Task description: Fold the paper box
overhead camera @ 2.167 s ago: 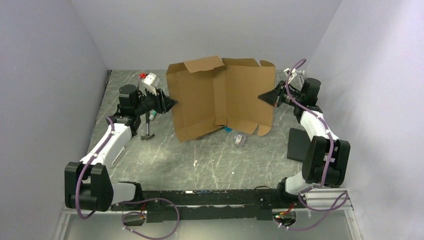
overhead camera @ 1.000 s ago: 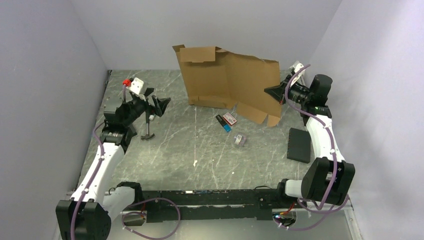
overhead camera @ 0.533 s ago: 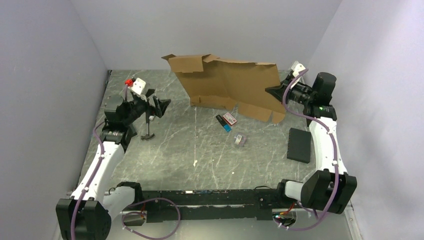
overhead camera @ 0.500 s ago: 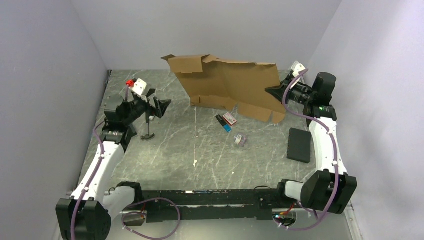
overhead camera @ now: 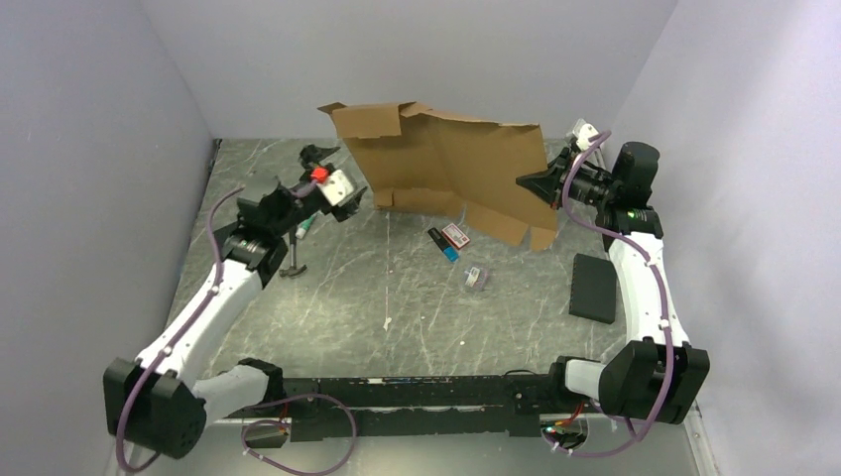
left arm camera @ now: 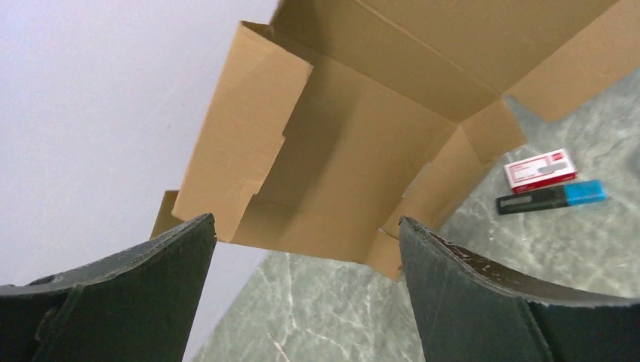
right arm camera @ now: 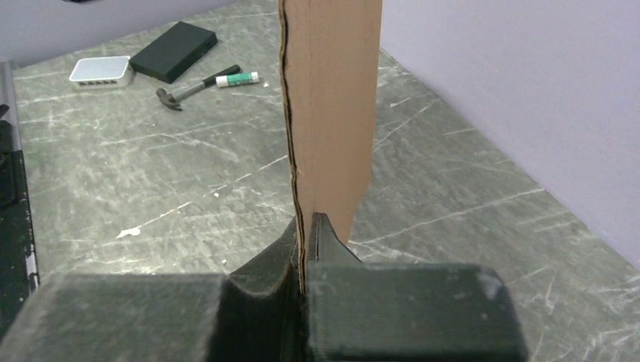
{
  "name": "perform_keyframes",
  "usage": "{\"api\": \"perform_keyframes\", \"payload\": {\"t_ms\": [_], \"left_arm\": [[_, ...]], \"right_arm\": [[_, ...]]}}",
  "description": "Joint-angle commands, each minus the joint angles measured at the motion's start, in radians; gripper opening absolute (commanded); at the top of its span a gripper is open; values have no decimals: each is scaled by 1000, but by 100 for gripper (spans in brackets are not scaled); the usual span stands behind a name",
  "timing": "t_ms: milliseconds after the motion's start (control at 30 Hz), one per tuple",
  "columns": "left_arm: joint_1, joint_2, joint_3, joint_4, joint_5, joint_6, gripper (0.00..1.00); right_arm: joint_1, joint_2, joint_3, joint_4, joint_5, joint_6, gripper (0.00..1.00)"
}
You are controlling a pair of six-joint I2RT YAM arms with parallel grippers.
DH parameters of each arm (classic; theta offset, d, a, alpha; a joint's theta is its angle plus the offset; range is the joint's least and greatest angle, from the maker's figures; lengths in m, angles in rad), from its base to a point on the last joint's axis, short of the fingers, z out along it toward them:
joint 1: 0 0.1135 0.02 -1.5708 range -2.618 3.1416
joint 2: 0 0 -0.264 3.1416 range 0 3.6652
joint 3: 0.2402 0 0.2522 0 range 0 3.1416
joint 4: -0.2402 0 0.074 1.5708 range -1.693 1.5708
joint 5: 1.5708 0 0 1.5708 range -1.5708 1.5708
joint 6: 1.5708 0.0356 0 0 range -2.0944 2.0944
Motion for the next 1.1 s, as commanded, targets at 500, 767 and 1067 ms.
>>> {"api": "perform_keyframes", "payload": {"t_ms": [500,767,1067], "left_arm": [[-146,497,241,349,-442,399,100],[-151,602,332,393,-510,405,80],[-151,538,310,353,-511,385,24]], "right_arm": [[31,13,35,86,-66,50,0],[35,22,41,72,-67,43,0],[35,26,52,53,-50,41,0]]}}
